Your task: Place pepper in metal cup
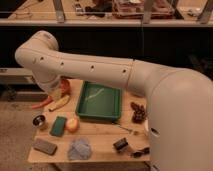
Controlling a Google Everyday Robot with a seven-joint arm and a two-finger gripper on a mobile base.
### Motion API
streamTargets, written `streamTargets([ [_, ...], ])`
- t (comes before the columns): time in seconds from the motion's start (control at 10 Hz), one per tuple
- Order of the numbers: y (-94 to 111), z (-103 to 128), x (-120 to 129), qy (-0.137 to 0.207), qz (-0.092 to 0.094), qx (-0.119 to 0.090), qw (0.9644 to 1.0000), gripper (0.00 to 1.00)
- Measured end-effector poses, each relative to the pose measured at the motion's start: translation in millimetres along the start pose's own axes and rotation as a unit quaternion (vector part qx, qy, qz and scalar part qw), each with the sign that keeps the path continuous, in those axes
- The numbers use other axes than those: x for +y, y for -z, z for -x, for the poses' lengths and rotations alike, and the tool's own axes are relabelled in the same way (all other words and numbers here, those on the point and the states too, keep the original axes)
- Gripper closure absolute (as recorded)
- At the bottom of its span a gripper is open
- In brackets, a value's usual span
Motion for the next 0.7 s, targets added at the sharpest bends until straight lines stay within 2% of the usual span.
streamTargets([
  [0.3,0,-1,1,0.000,0.000,0.002,1.0000,0.88],
  [0.4,-3,-5,-1,0.011,0.005,0.019,0.9998,0.88],
  [0.5,-9,-6,-8,0.035,0.009,0.041,0.9985,0.88],
  [0.7,-28,-9,-23,0.052,0.014,0.051,0.9972,0.88],
])
